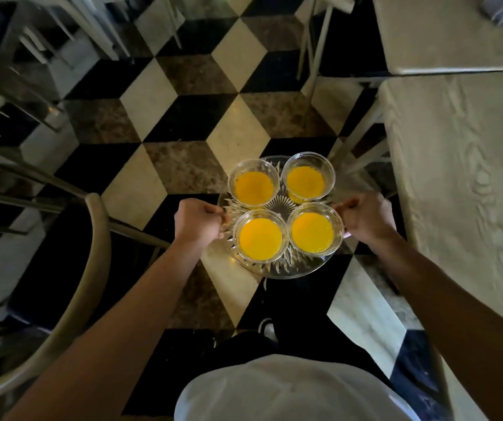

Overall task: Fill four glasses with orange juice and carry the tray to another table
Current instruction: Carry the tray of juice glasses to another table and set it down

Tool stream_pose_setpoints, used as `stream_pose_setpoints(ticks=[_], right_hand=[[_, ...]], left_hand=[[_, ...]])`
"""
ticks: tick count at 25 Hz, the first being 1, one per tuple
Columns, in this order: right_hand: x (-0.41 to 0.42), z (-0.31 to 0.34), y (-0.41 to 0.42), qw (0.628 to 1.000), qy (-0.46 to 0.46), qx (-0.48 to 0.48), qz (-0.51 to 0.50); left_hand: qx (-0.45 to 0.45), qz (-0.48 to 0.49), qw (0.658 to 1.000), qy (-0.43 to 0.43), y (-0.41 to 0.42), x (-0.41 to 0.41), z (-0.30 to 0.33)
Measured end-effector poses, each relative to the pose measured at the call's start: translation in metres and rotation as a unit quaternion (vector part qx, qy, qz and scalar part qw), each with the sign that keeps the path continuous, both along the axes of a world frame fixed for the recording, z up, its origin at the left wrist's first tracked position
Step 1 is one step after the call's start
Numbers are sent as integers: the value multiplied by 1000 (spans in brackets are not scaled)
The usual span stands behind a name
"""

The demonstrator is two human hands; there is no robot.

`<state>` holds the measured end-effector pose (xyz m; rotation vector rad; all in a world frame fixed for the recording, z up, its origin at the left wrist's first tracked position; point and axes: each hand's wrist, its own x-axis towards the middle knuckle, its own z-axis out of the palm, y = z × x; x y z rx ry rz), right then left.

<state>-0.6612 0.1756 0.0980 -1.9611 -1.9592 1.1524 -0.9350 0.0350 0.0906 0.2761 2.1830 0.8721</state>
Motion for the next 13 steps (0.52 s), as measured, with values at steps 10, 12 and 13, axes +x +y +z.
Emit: stream_pose_setpoints(ticks=[10,12,13], right_hand=[[-77,6,134,998,28,-23,49],[-88,9,158,998,29,-16,62],[-95,10,170,997,31,-10,66]], left_hand=[[-17,34,999,31,111,-61,5],[-15,30,999,19,134,-75,1],[-13,29,999,14,146,-82,0]])
